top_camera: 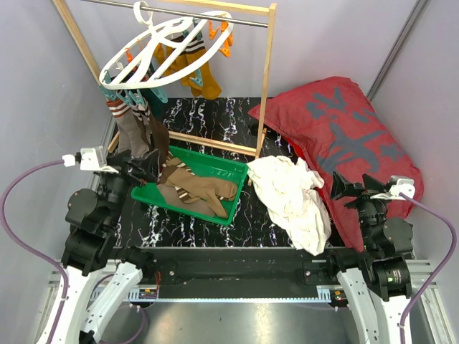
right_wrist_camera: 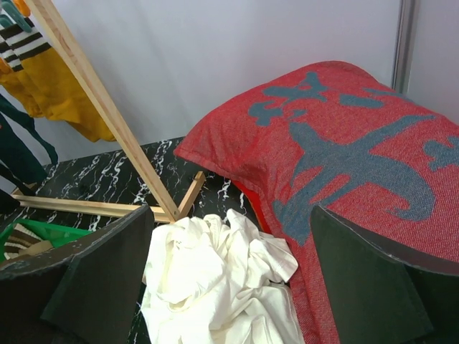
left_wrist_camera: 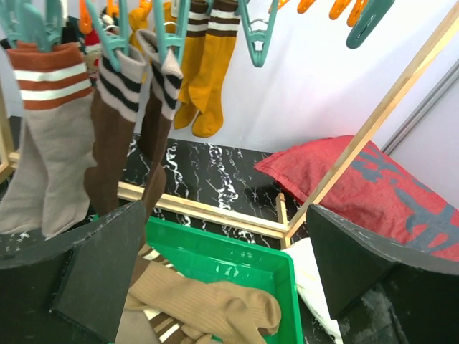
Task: Clip the socks to the hanger
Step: Open the clamp at the hanger.
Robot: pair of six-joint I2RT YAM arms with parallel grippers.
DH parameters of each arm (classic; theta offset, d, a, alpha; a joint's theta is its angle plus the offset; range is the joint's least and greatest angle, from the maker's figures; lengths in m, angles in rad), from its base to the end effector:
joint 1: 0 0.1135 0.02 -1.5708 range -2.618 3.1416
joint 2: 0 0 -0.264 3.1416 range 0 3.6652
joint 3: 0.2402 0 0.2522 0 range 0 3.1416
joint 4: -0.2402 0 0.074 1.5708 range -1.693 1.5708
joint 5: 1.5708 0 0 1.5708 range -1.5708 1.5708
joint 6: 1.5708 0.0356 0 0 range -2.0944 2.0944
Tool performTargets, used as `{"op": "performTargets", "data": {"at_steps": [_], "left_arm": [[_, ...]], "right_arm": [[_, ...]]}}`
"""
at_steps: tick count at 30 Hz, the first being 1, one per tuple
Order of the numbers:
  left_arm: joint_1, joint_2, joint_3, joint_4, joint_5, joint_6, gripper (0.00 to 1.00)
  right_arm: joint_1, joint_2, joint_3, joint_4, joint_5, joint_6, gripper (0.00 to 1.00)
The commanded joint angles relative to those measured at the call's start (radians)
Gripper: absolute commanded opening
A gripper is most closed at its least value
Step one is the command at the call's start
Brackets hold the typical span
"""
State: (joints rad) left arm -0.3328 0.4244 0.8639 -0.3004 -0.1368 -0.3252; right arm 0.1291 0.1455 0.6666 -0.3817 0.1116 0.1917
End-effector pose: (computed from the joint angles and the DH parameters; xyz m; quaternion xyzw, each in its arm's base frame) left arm 0.0808 -0.0228 0.3959 -0.0491 0.6549 -0.2008 0.7269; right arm 0.0498 0.0025 0.3410 0.0626 0.6535 0.0842 0.7496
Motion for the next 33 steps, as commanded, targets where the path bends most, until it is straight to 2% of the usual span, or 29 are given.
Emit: {"op": "performTargets", "data": {"at_steps": [1, 7, 17, 24, 33], "left_arm": [[-0.003, 0.069, 0.049, 0.124, 0.037, -0.015, 0.99], [-0.003, 0.172, 0.080, 0.242, 0.048, -0.031, 0.99], [0.000, 0.342, 0.121, 0.469, -0.011, -0.012, 0.99], [0.008, 0.483, 0.218, 0.509, 0.022, -0.008, 0.93], [0.070, 0.563, 0.271, 0.518, 0.068, -0.063, 0.83]], "right_arm": [[0.018, -0.014, -0.005, 0.050, -0.001, -0.018, 1.00], [0.038, -0.017, -0.012, 0.047, -0.007, -0.021, 1.00], [0.083, -0.017, -0.019, 0.047, -0.020, -0.028, 1.00], [0.099, -0.030, -0.022, 0.049, -0.012, -0.031, 1.00], [0.109, -0.041, -0.025, 0.046, -0.003, -0.034, 1.00]]}}
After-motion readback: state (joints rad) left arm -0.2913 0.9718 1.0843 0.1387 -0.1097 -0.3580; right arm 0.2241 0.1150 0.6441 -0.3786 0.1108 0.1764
